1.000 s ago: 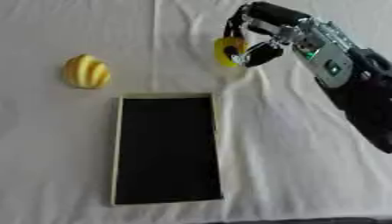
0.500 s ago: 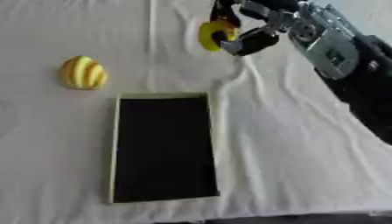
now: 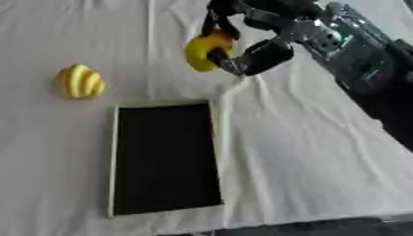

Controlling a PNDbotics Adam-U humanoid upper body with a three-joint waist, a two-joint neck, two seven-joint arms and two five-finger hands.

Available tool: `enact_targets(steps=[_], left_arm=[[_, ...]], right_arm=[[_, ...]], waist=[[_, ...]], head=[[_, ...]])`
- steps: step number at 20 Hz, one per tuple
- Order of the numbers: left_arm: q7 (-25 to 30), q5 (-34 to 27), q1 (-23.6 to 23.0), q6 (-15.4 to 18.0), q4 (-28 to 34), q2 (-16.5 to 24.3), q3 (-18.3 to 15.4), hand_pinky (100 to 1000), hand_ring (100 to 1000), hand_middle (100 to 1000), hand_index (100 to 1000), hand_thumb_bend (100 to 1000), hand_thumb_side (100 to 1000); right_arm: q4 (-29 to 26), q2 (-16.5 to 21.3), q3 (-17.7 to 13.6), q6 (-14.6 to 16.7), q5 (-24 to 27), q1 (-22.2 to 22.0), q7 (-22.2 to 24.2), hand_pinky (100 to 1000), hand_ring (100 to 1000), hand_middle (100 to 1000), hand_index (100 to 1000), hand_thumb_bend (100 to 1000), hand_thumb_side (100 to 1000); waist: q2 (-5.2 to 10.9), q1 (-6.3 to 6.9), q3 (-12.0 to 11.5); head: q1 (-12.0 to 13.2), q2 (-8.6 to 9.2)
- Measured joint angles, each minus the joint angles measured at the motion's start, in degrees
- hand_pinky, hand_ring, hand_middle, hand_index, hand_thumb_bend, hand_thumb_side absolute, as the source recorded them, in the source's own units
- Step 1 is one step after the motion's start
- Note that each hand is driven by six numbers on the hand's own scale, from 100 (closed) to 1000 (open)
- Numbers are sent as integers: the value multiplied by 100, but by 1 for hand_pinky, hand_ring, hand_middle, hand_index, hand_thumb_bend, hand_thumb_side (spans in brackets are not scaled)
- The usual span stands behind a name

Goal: Pick up objects on the table and place them in the box.

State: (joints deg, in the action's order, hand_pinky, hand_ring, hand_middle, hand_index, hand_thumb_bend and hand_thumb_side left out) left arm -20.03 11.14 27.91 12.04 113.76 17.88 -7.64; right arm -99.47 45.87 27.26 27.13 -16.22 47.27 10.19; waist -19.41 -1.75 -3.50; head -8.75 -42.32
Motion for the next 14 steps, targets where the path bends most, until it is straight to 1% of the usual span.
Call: enact_targets(steps=[3,9,11,14], left_arm=[[2,8,-10,8,0,69,4,783,791,764,865,100,314],[35,26,-15,31,0,132,60,782,791,764,865,100,318],[56,16,-15,30,0,132,75,782,791,764,865,100,320],[84,-17,-15,29,0,132,91,782,791,765,864,100,321]], right_arm=[[-405,-149,71,-195,-70,-160,195,801,610,257,447,100,191],[-1187,-351,92,-688,-259,-538,688,808,612,259,448,100,206],[-1316,-442,129,-866,-338,-598,866,806,612,267,451,100,217],[-1378,-568,278,-1128,-523,-690,1129,803,613,282,457,100,230]], waist=[[45,24,24],[65,73,30],[65,74,30],[61,73,27]], head=[[1,-3],[0,-50],[-2,-53],[-18,-56]])
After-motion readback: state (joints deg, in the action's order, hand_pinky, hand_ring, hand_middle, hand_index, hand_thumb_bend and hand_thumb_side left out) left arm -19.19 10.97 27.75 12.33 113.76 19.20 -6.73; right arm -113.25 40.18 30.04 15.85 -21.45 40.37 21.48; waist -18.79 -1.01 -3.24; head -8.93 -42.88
